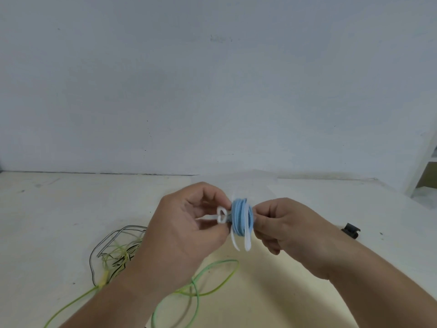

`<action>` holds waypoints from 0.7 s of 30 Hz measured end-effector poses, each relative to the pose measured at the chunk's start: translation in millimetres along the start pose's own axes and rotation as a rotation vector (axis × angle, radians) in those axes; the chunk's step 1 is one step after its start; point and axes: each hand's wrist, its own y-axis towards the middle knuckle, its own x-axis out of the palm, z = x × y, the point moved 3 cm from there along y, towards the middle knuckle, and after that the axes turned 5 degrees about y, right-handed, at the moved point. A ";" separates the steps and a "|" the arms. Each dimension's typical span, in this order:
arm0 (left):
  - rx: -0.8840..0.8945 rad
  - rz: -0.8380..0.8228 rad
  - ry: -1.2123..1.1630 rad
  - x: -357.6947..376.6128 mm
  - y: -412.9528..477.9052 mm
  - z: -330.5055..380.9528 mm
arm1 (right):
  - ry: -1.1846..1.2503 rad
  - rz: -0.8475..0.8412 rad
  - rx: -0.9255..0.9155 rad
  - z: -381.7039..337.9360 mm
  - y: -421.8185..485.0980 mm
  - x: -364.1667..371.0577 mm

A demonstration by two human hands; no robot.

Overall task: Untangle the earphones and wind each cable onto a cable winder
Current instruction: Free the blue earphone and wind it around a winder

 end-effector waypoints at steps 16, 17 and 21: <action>-0.031 0.200 0.460 -14.6 3.2 -13.6 | -0.110 -0.104 -0.043 -3.9 -5.0 14.2; -0.017 0.192 0.495 -14.8 2.8 -14.0 | -0.117 -0.097 -0.054 -5.0 -5.6 14.0; 0.079 0.156 0.631 -12.0 -0.9 -10.8 | -0.164 -0.052 -0.105 -11.7 -7.2 14.9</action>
